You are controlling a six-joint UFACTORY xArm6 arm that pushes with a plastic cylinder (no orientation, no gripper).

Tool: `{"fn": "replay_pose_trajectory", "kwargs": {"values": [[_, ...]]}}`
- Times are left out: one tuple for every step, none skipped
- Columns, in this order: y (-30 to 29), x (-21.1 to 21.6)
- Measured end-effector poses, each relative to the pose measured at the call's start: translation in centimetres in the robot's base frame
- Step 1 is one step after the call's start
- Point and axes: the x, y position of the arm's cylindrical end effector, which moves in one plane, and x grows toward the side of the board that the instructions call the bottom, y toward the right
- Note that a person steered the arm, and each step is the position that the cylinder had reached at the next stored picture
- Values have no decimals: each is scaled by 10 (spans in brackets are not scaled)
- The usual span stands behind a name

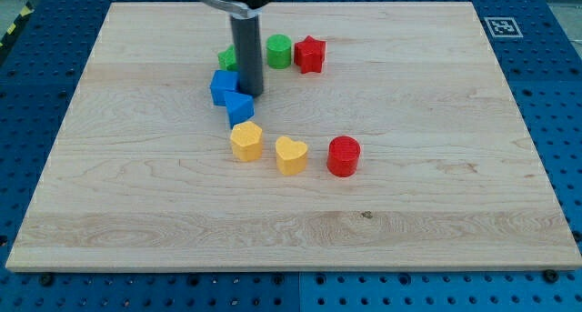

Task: Move blue triangle to the bottom of the blue cube

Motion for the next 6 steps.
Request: {"fn": "replay_pose_trajectory", "kwargs": {"values": [[-23,0],[-23,0],[35,2],[83,20],[73,26],[45,26]]}}
